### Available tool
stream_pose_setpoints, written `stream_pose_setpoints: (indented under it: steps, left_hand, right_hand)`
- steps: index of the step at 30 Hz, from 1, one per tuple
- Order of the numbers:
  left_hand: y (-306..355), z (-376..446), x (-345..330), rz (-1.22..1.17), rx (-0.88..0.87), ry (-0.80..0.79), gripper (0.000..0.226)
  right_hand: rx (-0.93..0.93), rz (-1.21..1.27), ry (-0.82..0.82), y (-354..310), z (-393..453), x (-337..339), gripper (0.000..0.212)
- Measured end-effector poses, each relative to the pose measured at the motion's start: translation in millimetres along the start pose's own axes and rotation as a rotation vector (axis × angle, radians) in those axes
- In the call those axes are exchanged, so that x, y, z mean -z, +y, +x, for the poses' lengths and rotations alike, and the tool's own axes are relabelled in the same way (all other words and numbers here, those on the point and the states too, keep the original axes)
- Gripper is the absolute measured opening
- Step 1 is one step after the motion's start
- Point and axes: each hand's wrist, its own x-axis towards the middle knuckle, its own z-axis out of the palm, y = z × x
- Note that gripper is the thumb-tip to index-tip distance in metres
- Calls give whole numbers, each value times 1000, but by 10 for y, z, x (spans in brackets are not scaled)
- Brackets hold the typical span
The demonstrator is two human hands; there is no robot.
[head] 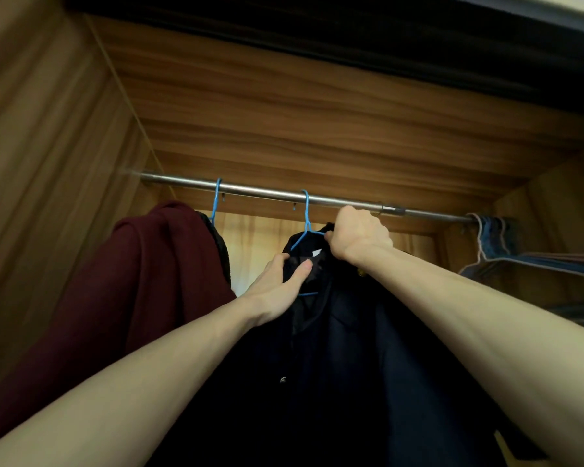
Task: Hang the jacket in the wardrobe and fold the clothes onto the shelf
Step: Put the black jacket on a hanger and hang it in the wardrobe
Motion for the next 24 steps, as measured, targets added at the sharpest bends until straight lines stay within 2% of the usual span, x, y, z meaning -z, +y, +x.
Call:
stream_pose_setpoints:
  steps: [4, 6, 10, 13, 16, 18, 21, 24]
  left_hand:
    - [-20, -175, 51, 13, 14, 15, 81]
    - [-35, -285, 96, 19, 21, 15, 81]
    - [-107, -490, 196, 11, 15, 41, 85]
    - [-111, -639, 256, -15, 5, 66, 72]
    - [-18, -842, 312, -49, -12, 86, 61]
    - [87, -1006, 355, -69, -22, 109, 56]
    - [251, -1280, 395, -71, -33, 132, 49]
    - [422, -1590, 408, -57, -28, 147, 47]
  right_hand:
    - [1, -5, -68, -111, -83, 44, 14]
    - [-11, -15, -144, -167, -95, 73, 22]
    - [27, -9, -330, -221, -132, 177, 20]
    - [62, 58, -452, -209, -247, 358, 23]
    - [70, 141, -556, -148, -401, 490, 39]
    - [84, 279, -571, -97, -536, 539, 38]
    - [159, 441, -485, -21, -868, 633, 29]
    - [289, 482, -319, 111, -1251, 655, 53]
